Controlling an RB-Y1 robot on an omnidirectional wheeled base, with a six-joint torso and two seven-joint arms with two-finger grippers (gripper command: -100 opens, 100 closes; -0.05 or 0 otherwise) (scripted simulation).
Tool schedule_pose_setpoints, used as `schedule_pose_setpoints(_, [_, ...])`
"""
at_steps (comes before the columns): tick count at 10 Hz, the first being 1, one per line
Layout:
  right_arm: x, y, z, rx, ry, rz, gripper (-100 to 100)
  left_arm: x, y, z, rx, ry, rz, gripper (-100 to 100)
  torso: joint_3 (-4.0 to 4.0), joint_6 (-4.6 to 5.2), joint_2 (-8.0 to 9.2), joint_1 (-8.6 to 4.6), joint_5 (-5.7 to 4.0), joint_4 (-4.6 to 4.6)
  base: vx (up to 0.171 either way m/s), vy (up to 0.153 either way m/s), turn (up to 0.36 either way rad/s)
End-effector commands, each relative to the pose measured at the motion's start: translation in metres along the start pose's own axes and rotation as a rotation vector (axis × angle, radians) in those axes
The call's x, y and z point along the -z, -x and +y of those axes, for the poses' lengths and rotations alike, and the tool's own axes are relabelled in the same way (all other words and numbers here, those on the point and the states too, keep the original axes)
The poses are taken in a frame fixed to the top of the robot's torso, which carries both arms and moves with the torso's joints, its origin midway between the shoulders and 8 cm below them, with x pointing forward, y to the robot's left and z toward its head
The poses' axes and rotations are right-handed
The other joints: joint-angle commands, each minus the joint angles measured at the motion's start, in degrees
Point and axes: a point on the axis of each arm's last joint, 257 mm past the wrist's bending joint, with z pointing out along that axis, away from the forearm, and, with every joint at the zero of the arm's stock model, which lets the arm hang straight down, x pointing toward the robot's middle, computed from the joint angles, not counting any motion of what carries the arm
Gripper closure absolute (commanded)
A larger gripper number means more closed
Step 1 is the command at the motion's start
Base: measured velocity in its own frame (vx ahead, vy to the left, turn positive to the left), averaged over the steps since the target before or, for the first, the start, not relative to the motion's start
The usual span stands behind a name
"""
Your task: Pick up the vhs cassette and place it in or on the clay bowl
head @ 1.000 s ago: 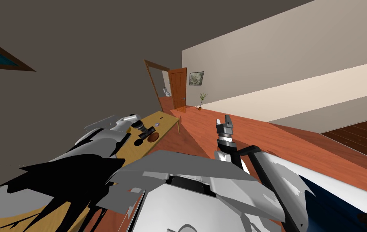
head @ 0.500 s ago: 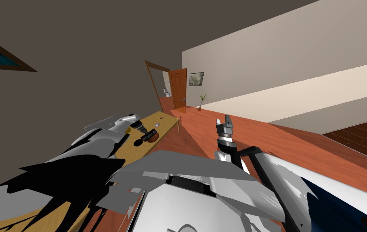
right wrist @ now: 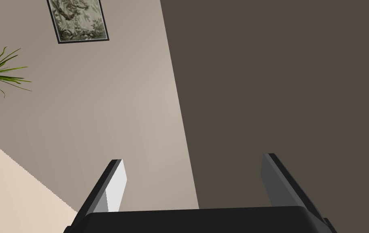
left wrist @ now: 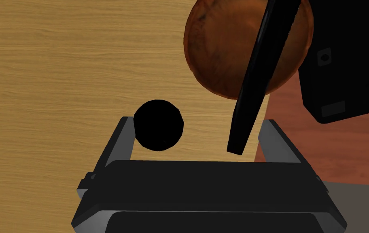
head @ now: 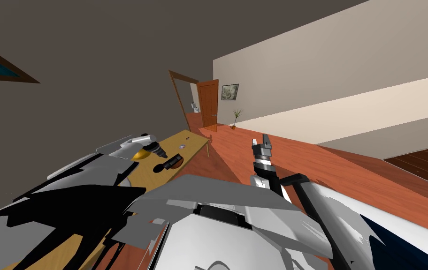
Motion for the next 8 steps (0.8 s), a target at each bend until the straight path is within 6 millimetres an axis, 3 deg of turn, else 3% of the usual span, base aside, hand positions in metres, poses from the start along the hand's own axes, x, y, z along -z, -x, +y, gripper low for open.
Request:
schedule_pose_setpoints(1, [0.000,0.000,0.000,0.000,0.000,0.000,0,-0.001,0.016,0.001,0.011,0.008,-0.001,-100,0.00,0.00,0.00,0.00,0.00,0.00,0.055,-0.009,-0.001])
schedule_pose_setpoints(3, [0.000,0.000,0.000,0.000,0.000,0.000,0,-0.002,0.005,0.008,0.027,0.036,0.043,-100,0.11,0.02,0.20,0.06,0.03,0.04,0.003,0.000,-0.004])
schedule_pose_setpoints(5, [0.000,0.000,0.000,0.000,0.000,0.000,0,0.008,0.038,-0.008,-0.020,-0.020,0.006,-100,0.06,-0.01,0.08,0.02,0.01,0.03,0.102,-0.025,0.040])
schedule_pose_setpoints(8, [0.000,0.000,0.000,0.000,0.000,0.000,0,0.007,0.028,0.002,0.005,0.017,0.058,-100,0.12,0.03,0.22,0.05,0.02,0.04,0.017,-0.006,-0.003])
